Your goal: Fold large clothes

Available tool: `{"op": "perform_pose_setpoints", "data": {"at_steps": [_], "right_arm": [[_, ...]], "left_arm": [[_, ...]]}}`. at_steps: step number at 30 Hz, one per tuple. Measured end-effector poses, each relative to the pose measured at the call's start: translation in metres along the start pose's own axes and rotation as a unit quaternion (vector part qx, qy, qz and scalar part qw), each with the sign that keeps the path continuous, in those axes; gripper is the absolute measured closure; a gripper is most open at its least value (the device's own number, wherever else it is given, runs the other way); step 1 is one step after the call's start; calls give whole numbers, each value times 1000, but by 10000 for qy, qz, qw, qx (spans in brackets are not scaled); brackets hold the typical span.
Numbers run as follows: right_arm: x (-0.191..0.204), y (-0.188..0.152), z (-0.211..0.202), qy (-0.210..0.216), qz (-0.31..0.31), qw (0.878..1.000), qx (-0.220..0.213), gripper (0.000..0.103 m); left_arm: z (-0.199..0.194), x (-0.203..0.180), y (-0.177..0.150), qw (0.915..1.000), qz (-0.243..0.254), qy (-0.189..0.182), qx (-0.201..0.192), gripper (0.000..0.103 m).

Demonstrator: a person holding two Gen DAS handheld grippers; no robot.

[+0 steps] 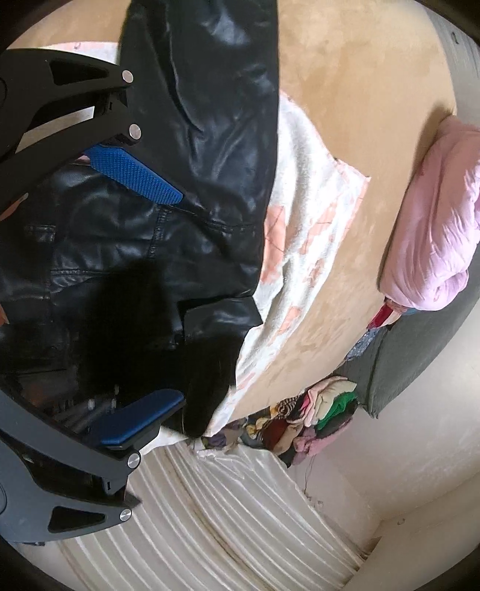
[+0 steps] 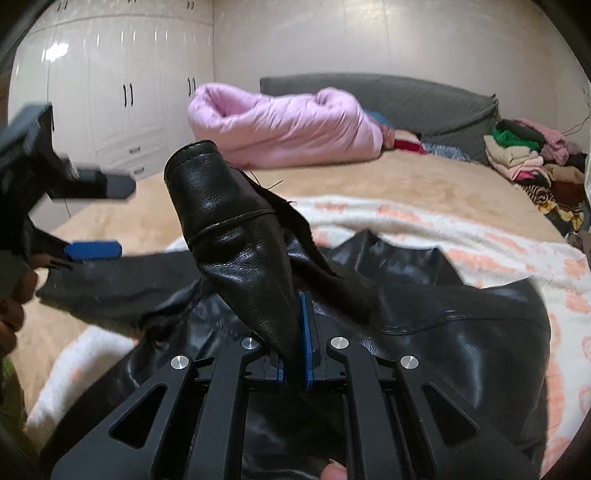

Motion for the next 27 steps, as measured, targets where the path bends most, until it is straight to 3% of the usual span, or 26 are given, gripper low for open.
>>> {"op": "perform_pose_setpoints", "data": {"at_steps": [5,8,9,10,12,15,18,20,23,27], "right_arm": [[13,-26,25,43,-46,9993,360,92],[14,-37,34,76,-75,9985,543,78],[16,-40,36,124,-90,9980,618,59],[19,-44,36,227,-111,9969,751,34],[20,-49,28,321,-160,9960,824,18],[26,-58,13,531,-279,9938,932,10],[23,-66,-13,634,-319,9938,859,10],[16,-67,-29,688,-198,9947,737,11],[-1,-70,-50,646,35,9959,625,24],[-33,-73,-62,387,273,9968,647,36]], "left_arm": [[6,14,-12,9998,-107,-67,170,9],[16,24,-22,9989,-250,-48,381,9],[20,27,-25,9983,-325,-81,478,9],[23,30,-28,9977,-389,-100,546,9],[29,36,-31,9965,-514,-86,647,9],[36,43,-38,9954,-563,40,777,9],[48,48,-46,9931,-603,206,982,9],[54,49,-49,9922,-725,113,1004,9],[63,48,-48,9911,-862,43,1011,9],[78,40,-42,9922,-719,193,999,42]]}}
Point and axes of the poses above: each gripper's, at about its wrist camera, not at the fingertips, and z roughly the way its jaws point, x to its left, y to its top, the point moved 7 cm from there along z, roughly the way its jaws point, and after that the axes turned 4 degrees about -z, right-handed, at the moved point
